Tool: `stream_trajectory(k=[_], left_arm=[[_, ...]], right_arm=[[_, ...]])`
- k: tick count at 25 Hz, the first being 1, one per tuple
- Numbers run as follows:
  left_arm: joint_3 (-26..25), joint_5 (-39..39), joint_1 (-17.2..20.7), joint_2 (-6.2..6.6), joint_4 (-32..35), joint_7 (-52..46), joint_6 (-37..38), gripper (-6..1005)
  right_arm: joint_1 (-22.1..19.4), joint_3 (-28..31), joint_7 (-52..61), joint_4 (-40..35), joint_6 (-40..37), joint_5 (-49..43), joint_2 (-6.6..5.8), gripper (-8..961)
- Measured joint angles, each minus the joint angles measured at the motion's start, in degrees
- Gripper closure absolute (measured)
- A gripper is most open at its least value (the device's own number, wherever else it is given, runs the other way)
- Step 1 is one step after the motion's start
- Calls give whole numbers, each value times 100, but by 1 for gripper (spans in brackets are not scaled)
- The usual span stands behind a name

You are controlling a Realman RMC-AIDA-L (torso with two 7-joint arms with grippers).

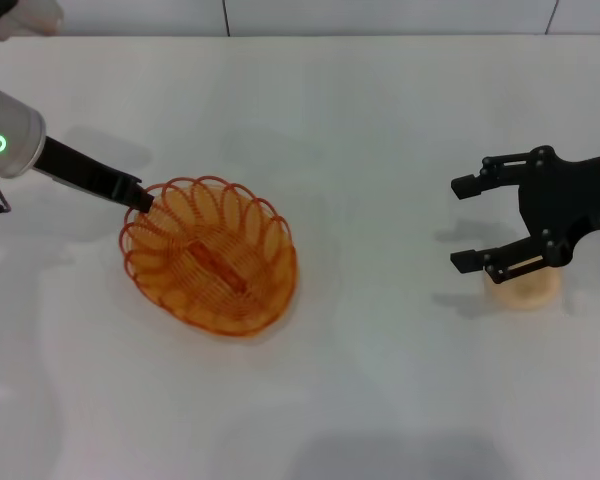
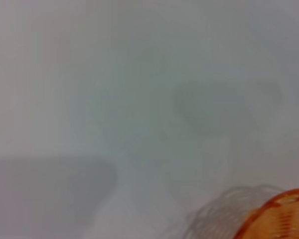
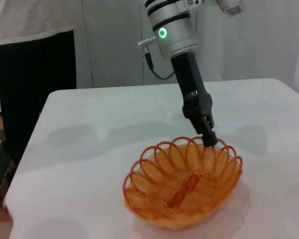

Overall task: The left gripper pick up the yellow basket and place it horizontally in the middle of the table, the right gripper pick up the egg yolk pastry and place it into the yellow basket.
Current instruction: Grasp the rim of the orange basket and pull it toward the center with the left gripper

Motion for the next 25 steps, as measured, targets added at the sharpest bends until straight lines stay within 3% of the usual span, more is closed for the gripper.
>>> stream_trajectory(k=[15, 25], left_arm=[[-7, -297, -57, 45, 486, -839, 895, 958], [16, -388, -277, -53, 530, -2581, 1296, 954]], right_arm=[[-188, 79, 37, -322, -62, 292, -34, 98], [-323, 482, 40, -581, -254, 443, -96, 99]])
